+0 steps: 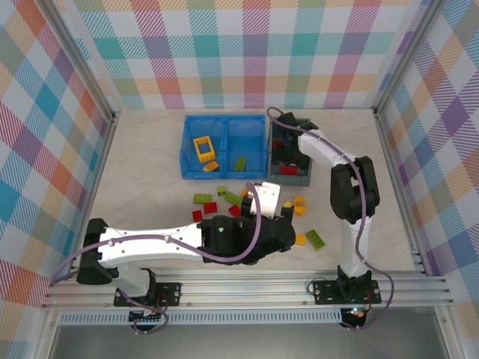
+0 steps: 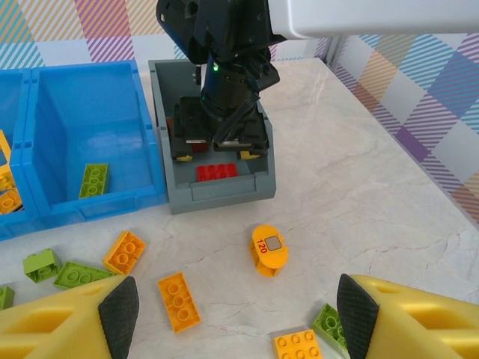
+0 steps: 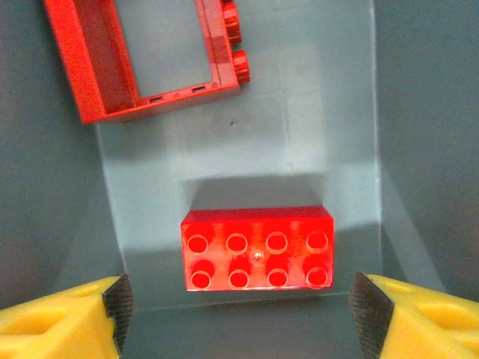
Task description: Sort the legos into containers by color
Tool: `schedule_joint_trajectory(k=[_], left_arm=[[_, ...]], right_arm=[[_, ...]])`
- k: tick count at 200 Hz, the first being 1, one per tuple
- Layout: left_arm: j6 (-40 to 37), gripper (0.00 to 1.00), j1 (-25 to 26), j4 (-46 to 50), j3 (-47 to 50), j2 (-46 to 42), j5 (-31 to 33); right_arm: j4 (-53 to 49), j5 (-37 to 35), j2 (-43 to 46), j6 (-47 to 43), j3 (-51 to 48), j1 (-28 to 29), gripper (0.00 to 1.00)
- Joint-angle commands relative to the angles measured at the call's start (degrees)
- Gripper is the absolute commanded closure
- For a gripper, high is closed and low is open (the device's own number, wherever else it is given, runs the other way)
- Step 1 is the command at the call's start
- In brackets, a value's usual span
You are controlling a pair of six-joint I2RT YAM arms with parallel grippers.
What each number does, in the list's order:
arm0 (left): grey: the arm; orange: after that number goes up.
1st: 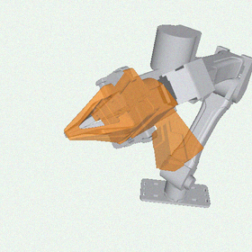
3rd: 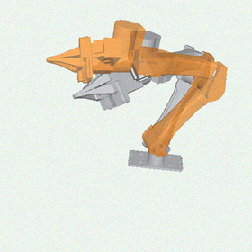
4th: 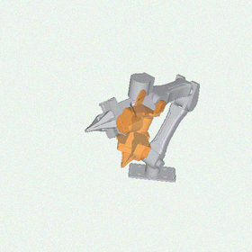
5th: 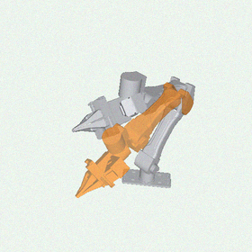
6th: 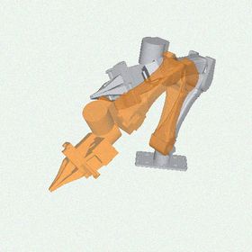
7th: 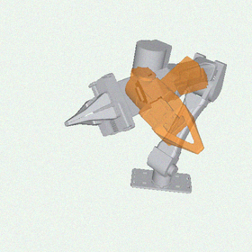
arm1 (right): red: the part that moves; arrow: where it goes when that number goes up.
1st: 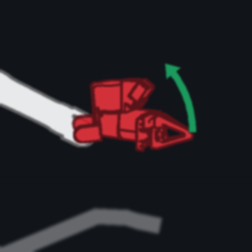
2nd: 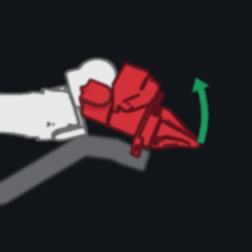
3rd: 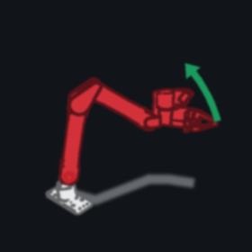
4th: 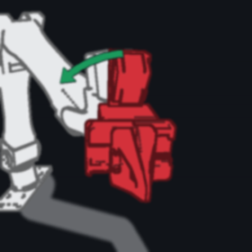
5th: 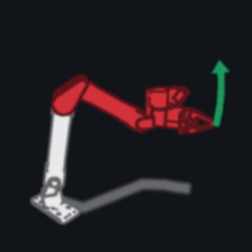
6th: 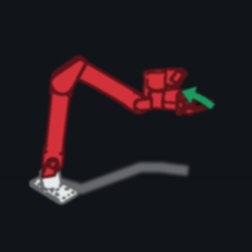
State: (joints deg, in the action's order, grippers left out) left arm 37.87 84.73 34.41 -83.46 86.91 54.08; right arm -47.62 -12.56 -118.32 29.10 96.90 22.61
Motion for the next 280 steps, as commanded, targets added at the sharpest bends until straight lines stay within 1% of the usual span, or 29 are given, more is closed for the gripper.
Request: schedule_joint_trajectory(k=[1, 25, 60, 80, 97, 118, 140, 148, 168, 180, 198, 211, 221, 240, 252, 266, 280], left_arm=[[1.02, 0.27, 0.64, 1.08, 1.13, -0.85, 0.97], [3.49, 0.28, 0.04, 2.82, 1.89, -1.85, 0.14], [8.64, 0.29, -3.11, 7.5, 3.48, -4.63, -3.65], [12.57, 0.29, -6.65, 13.01, 4.22, -6.4, -7.54], [15.32, 0.3, -10.42, 17.01, 6.71, -8.51, -11.22], [17.23, 0.3, -15.3, 18.14, 11.76, -12.78, -15.74], [17.42, 0.31, -19.7, 17.88, 16.57, -17.15, -19.36], [17.06, 0.31, -21.16, 17.72, 17.77, -18.41, -20.33], [13.52, 0.31, -24.05, 15.56, 20.33, -20.45, -23.63], [8.43, 0.31, -25.85, 11.1, 22.16, -20.59, -28.7], [2.47, 0.31, -27.23, 6.23, 22.95, -17.42, -33.84], [1.18, 0.31, -27.91, 4.53, 21.98, -13.26, -36.62], [2.2, 0.31, -28.06, 3.2, 20.75, -9.5, -38.42], [5.86, 0.29, -27.79, 0.22, 18.19, -2.33, -40.47], [8.05, 0.29, -27.3, -0.5, 16.01, 1.98, -40.04], [10.46, 0.28, -27.07, 1.49, 12.31, 7.45, -38.43], [11.65, 0.28, -26.99, 2.5, 8.73, 11.91, -38.35]], right_arm=[[-1.84, 0.5, 4.24, 0.75, 2.06, 1.1, 0.22], [-1.78, -1.48, 7.95, 1.34, 0.91, 1.79, 0.28], [-1.35, -6.03, 16.73, 0.89, -0.78, 3.52, 0.35], [0.01, -6.48, 23.06, -0.36, -2.95, 5.34, 0.41], [3.54, -5.83, 29.66, -2.5, -7.76, 8.58, 0.43], [9.03, -2.68, 38.7, -5.63, -16.2, 13.9, 0.43], [11.9, -1.14, 47.41, -6.56, -24.83, 20.42, 0.44], [12.78, 0.4, 50.53, -7.01, -27.6, 22.71, 0.44], [15.61, 8.75, 58.08, -7.4, -35.06, 27.06, 0.43], [14.57, 11.31, 61.43, -6.09, -38.02, 29.32, 0.43], [10.26, 10.25, 66.06, -2.51, -41.78, 31.95, 0.43], [5.33, 7.13, 69.24, 1.29, -43.23, 32.8, 0.44], [0.27, 3.64, 71.21, 4.48, -43.29, 32.93, 0.43], [-4.8, 1.43, 75.55, 7.7, -43.64, 33.03, 0.42], [-6.85, 1.44, 77.36, 8.69, -43.44, 33.02, 0.42], [-9.27, 1.89, 78.06, 9.29, -42.49, 33.11, 0.4], [-11.26, 2.59, 78.13, 9.6, -41.57, 33.06, 0.37]])
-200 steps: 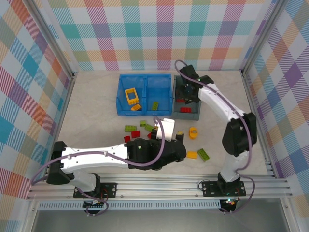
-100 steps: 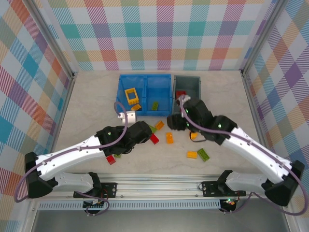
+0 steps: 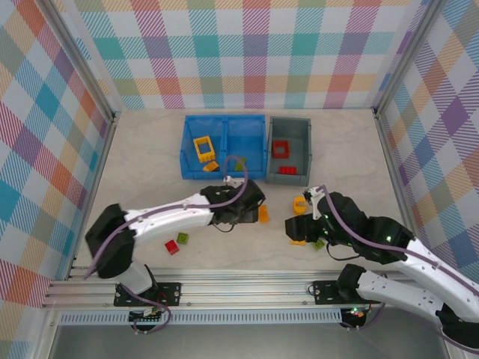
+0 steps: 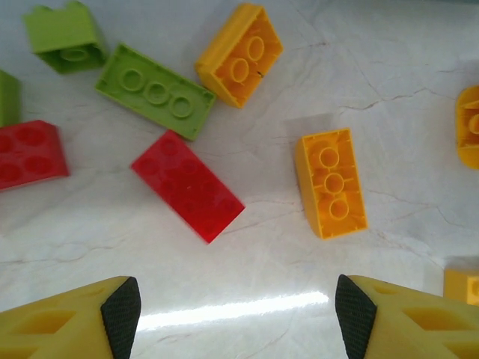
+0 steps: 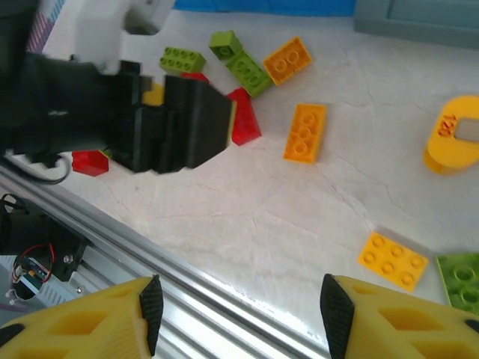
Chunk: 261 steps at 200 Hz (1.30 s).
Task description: Sort the legos into containers by color
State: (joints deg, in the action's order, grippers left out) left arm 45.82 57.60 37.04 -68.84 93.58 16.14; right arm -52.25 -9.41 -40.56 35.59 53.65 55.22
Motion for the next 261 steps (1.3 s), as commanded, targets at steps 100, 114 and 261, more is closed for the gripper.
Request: schedule_joint_trajectory(k=[100, 114, 261], left_arm=[[7.39, 0.3, 0.89, 4.87, -20.03, 24.39, 0.48], [7.06, 0.31, 0.85, 4.59, -20.54, 25.82, 0.41], [-4.96, 0.73, -10.6, 10.15, -11.75, 4.16, 8.17]], right_arm=[[-7.29, 0.93, 0.93, 2.64, 4.62, 0.59, 0.33], [-7.2, 0.97, 1.02, 2.86, 4.72, 0.57, 0.33], [13.57, 2.87, -14.07, -6.34, 6.31, 5.78, 0.39]])
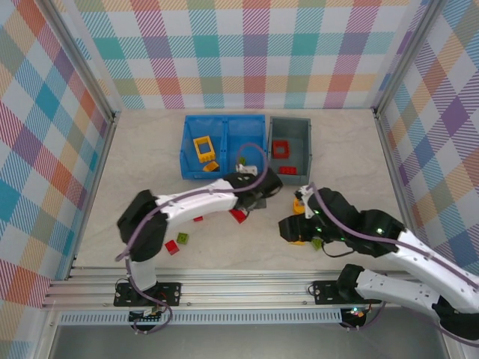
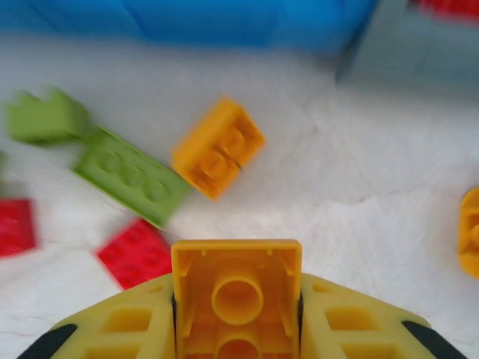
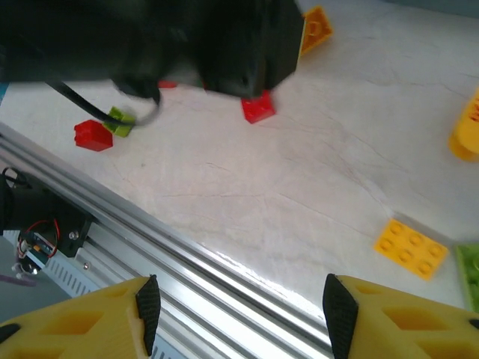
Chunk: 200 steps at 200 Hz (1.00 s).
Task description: Sort the legos into containers by color
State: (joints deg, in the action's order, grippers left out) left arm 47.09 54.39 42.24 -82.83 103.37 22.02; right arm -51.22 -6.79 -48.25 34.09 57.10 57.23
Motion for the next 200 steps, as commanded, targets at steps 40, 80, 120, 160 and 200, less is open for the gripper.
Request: schedule_joint_trajectory(k=[40, 80, 120, 160, 200], left_arm=[[-17.94, 0.73, -21.42, 2.3, 0.4, -4.99, -3.32], [-24.72, 0.74, -30.3, 2.9, -7.89, 4.07, -6.64], [-26.43, 0.73, -32.16, 3.88, -14.18, 11.73, -6.44], [-25.9, 0.68, -32.41, 3.99, -15.65, 16.09, -5.56], [-26.02, 0.48, -32.42, 4.52, -15.97, 15.89, -5.65]], right_arm=[[31.36, -9.37, -22.35, -12.38, 10.01, 12.43, 0.38], [36.49, -16.3, -36.64, -13.36, 20.82, 15.06, 0.37], [36.63, -16.54, -37.75, -11.57, 21.25, 15.0, 0.37], [36.14, -16.67, -35.91, -9.26, 18.17, 15.0, 0.37], [34.99, -16.76, -35.68, -8.16, 17.25, 15.01, 0.35]])
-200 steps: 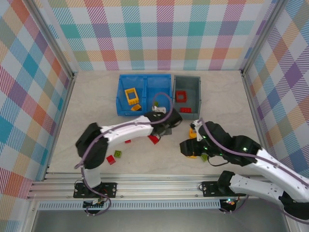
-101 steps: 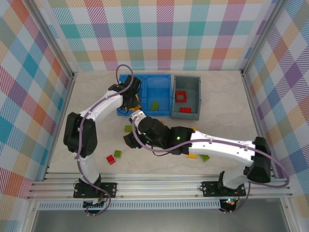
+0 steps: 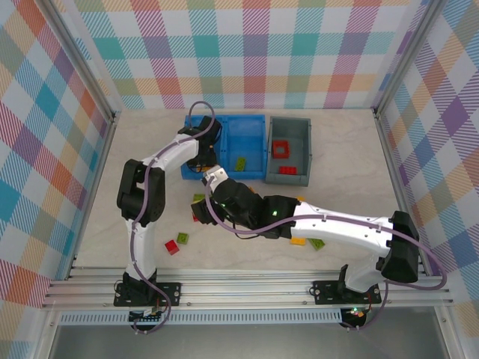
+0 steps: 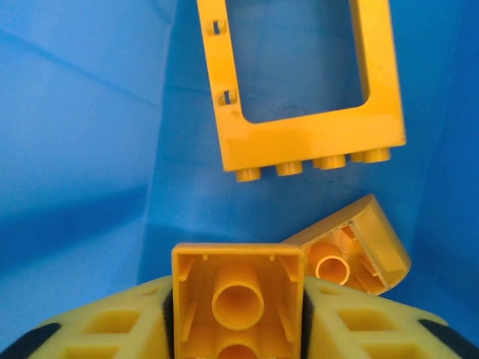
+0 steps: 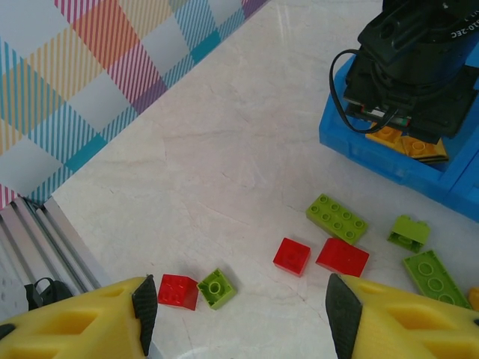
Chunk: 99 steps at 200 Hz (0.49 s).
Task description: Sort the legos into containers by color
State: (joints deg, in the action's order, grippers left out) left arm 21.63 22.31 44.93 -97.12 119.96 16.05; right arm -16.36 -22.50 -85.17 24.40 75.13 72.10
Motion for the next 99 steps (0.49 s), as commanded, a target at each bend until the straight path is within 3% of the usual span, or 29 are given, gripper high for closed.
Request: schedule_joint_trajectory(k=[1, 47, 72, 99], left_arm=[[-0.55, 0.48, -0.33, 1.83, -1.67, -0.83, 0.26], [0.46, 0.45, -0.17, 2.39, -0.08, -9.06, -1.39], [3.37, 0.45, 0.12, 4.59, 3.54, -19.35, -0.32], [8.56, 0.42, 0.11, 7.97, 13.2, -37.24, 2.98]], right_arm=[[0.11, -1.05, 1.23, 1.52, -0.82, 0.15, 0.35], [-1.44, 0.37, 0.76, 1.66, -2.82, 0.15, 0.34], [1.25, 10.7, -2.28, -0.65, -4.26, 0.36, 0.33], [-0.28, 18.91, -11.04, -4.15, 0.21, 2.99, 0.29]])
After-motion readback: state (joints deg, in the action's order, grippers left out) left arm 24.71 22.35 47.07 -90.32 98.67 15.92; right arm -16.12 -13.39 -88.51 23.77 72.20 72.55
